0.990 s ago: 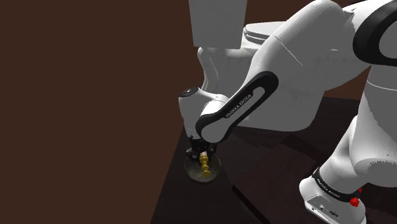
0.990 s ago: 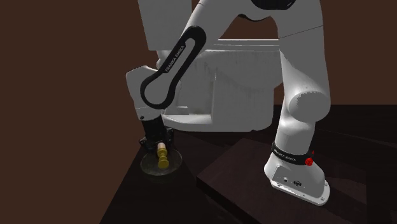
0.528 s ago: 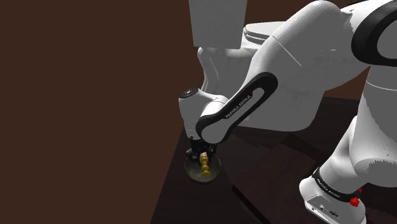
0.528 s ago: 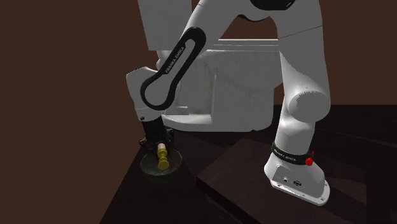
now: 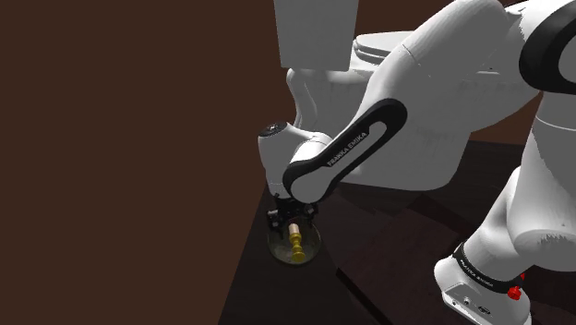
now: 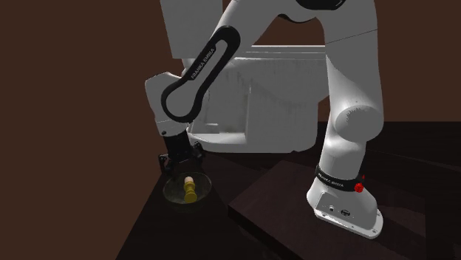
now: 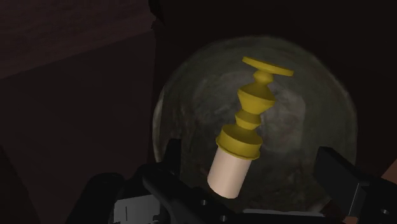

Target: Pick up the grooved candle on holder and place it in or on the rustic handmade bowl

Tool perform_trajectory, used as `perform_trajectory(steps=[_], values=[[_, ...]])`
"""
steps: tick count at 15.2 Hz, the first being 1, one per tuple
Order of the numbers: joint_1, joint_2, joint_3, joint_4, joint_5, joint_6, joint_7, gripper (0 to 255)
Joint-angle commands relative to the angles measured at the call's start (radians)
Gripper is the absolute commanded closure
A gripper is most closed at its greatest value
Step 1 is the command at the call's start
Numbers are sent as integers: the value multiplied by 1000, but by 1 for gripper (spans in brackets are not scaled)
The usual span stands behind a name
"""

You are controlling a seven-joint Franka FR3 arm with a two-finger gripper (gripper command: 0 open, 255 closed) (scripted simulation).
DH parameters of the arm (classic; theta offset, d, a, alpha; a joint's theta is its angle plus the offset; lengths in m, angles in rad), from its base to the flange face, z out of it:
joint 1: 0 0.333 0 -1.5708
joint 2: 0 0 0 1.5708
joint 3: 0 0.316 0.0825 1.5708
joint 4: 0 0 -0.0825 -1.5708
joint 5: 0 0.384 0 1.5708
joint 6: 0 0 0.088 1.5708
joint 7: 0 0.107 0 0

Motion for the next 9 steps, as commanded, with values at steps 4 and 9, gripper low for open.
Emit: perform_trajectory(steps=[4, 9], values=[[-8, -47, 8, 42, 22, -87, -15, 0], [-8, -47, 8, 42, 22, -87, -15, 0]])
